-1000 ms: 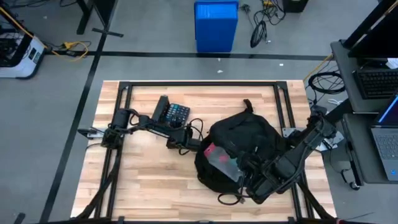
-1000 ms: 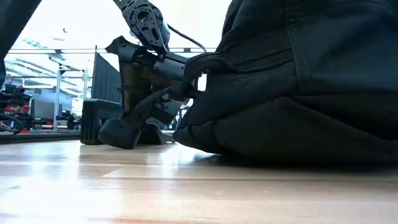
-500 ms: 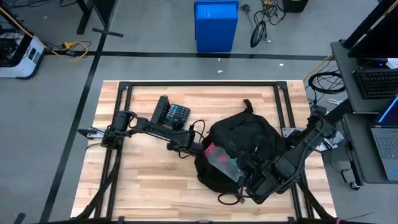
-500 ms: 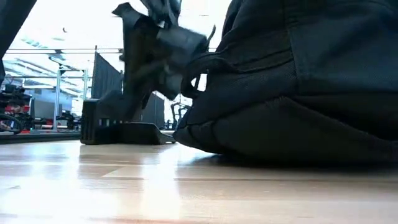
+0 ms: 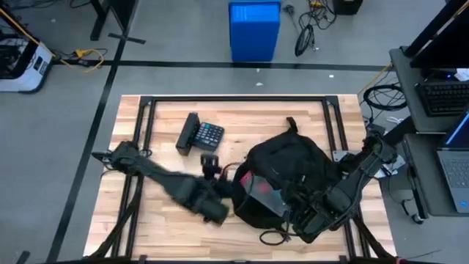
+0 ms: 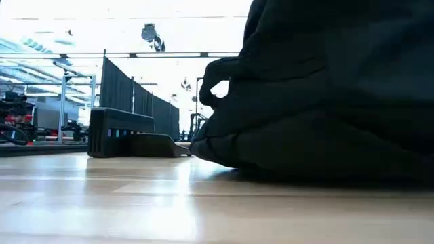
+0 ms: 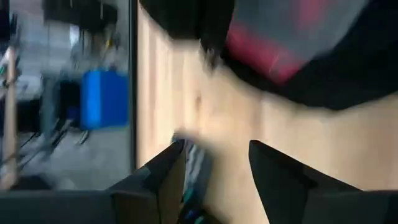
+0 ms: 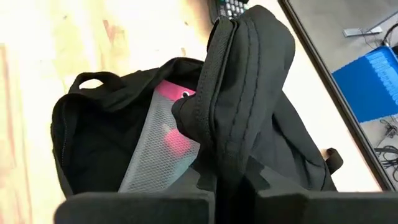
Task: Unpack backpack
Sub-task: Remove the white zip bag from the black backpack
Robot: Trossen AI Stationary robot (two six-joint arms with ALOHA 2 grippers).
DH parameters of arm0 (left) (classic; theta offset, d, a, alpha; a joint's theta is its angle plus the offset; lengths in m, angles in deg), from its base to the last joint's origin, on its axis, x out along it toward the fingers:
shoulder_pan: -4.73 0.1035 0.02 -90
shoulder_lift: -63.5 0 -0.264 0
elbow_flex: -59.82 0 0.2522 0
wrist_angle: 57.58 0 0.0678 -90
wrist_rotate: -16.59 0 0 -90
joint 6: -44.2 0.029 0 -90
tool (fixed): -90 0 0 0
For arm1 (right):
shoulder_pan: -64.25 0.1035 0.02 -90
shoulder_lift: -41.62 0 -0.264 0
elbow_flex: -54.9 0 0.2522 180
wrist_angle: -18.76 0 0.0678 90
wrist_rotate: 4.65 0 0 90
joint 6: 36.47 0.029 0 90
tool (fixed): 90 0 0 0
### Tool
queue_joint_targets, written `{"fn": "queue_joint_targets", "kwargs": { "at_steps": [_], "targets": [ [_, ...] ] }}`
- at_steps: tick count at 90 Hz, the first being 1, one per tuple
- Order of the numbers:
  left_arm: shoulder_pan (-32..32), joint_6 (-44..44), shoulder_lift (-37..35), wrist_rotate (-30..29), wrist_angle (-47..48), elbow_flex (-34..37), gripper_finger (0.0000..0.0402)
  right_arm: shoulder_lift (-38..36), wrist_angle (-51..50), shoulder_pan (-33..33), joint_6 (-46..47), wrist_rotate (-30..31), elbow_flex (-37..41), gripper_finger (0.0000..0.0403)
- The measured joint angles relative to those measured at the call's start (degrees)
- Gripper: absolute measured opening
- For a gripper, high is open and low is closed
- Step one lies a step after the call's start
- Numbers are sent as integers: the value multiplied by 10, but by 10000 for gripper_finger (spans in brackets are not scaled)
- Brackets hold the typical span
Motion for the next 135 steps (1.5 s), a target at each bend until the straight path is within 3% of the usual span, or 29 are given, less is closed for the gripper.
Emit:
{"fn": "queue_joint_targets", "kwargs": {
  "at_steps": [10,22,33,48,66,82,90,113,123,135],
  "targets": [
    [-67,-2,-21,-47,-32,2,156,0,0,9,3,-2,0,0],
    [-120,69,-18,-47,-130,18,113,0,1,18,5,-2,0,0],
    [-135,151,-14,-45,-256,62,62,0,4,24,12,-4,0,0],
    [-112,166,-14,-43,-362,143,25,1,36,50,14,-26,0,0],
    [-36,173,-13,-23,-437,234,37,6,63,94,14,-30,0,0],
    [0,245,-8,148,-625,268,55,6,54,103,0,-19,0,0],
    [3,274,-5,180,-673,270,56,6,33,98,-16,-15,0,0],
    [27,290,32,211,-700,269,56,6,18,90,-49,-12,0,0],
    [31,350,71,223,-697,269,58,6,19,91,-67,-13,0,0],
    [27,411,109,149,-697,269,69,6,29,92,-83,-30,0,0]
  ]
}}
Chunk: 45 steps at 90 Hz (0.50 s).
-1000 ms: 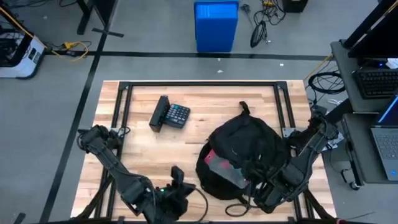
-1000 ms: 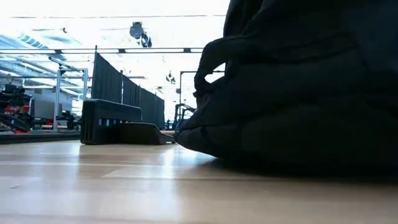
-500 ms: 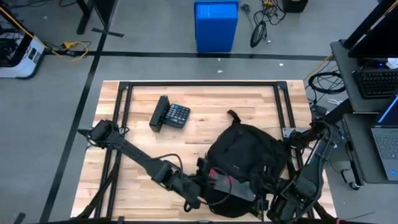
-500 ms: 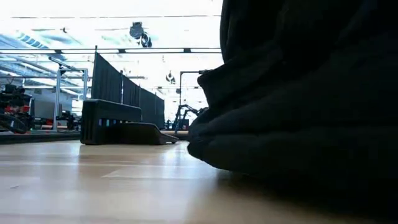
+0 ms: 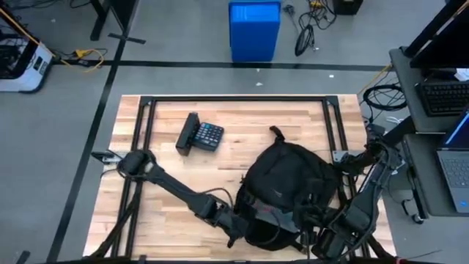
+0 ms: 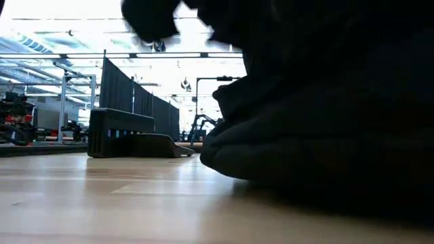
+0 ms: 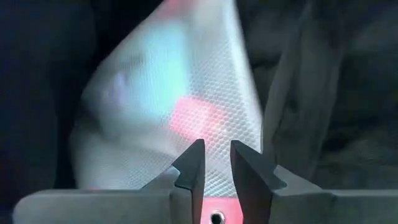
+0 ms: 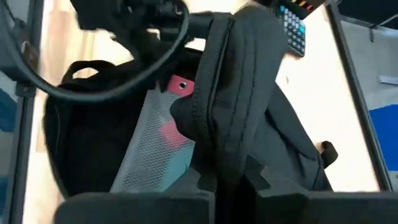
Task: Unpack backpack
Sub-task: Remove the white zip bag from the black backpack
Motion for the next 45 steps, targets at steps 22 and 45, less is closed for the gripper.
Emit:
{"fn": "queue_joint_targets", "kwargs": {
  "at_steps": [22,45],
  "targets": [
    [11,15,14,-54,-121,0,84,0,13,17,-40,-14,0,0],
    [28,71,6,-89,-176,-21,82,-1,15,22,-30,-23,0,0]
  ]
}}
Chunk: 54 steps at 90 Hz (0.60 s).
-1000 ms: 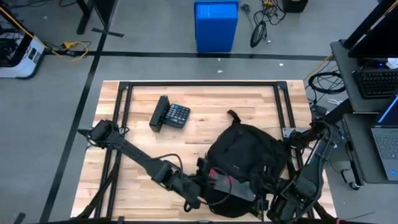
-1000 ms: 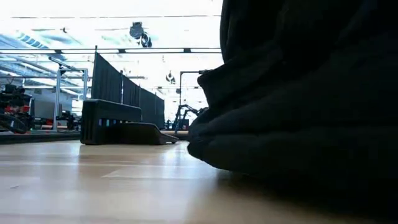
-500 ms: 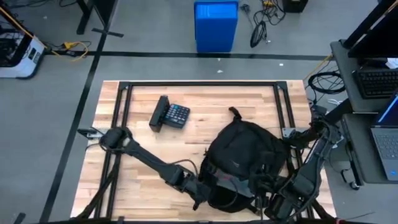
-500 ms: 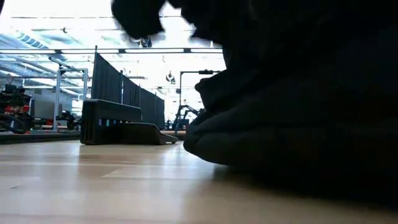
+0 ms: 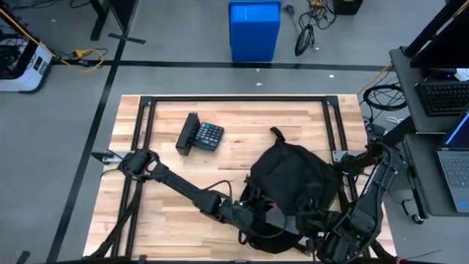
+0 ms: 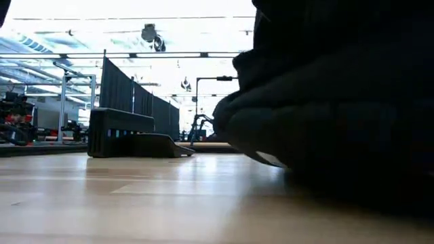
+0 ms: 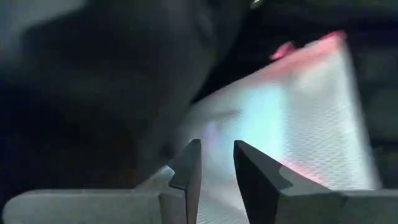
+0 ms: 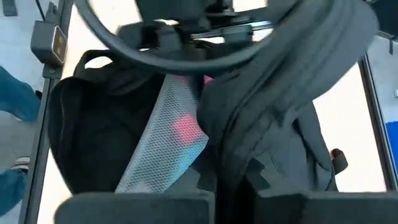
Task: Unpack backpack
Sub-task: Remove the white zip bag from the black backpack
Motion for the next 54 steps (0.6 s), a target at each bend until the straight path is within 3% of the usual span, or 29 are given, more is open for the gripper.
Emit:
{"fn": "queue_joint_targets", "kwargs": {
  "at_steps": [18,29,54],
  "targets": [
    [-8,71,-8,-55,5,-16,81,0,-8,0,20,-8,0,0],
    [-31,72,-23,-66,6,-18,81,0,-35,-1,74,-9,0,0],
    [-54,78,-53,-180,8,-18,81,0,-42,-2,83,-8,0,0]
  ]
}}
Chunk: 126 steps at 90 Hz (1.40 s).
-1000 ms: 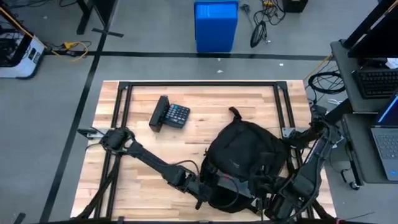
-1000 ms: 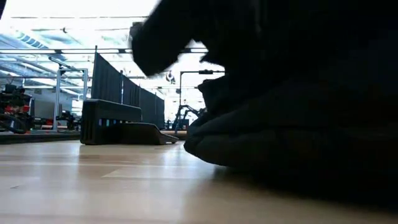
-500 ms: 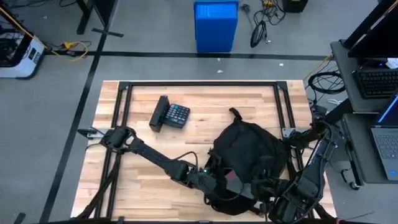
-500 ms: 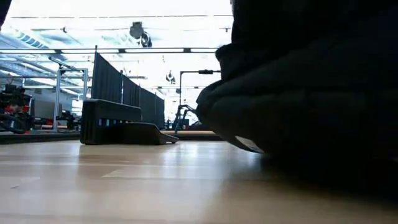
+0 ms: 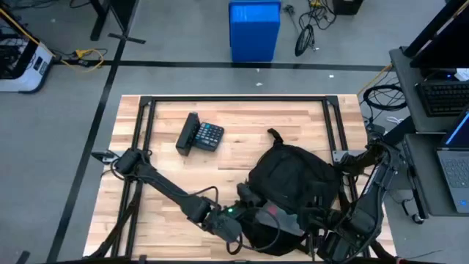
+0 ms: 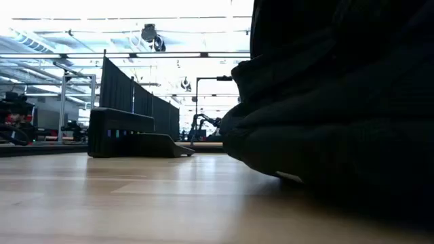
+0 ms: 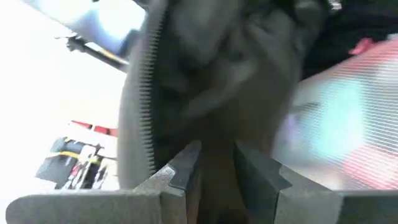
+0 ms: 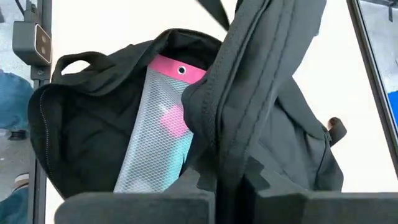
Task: Unpack backpack
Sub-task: Remove the white zip bag from the black backpack
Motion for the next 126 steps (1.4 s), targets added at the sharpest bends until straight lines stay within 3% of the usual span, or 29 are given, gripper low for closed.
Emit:
{"fn": "queue_joint_targets", "kwargs": {
  "at_steps": [6,17,27,48,61,79,86,100,126],
  "targets": [
    [6,1,-6,9,3,0,83,0,0,-4,-2,1,0,0],
    [31,-4,-7,102,-1,0,105,0,4,-7,-7,1,0,0],
    [53,-6,-7,139,3,0,139,0,13,-6,-21,1,0,0],
    [2,14,-20,92,14,0,194,0,2,-6,6,1,0,0],
    [-37,57,-39,5,-15,0,196,0,4,-6,-15,-1,0,0],
    [-18,40,-57,24,-47,0,196,0,6,-6,-32,-2,0,0],
    [7,19,-57,70,-35,0,196,0,13,-6,-39,-2,0,0],
    [56,-110,-57,275,-18,0,196,0,14,-5,-34,-5,0,0],
    [83,-160,-57,338,-2,0,196,0,14,-11,-31,-17,0,0]
  ]
}}
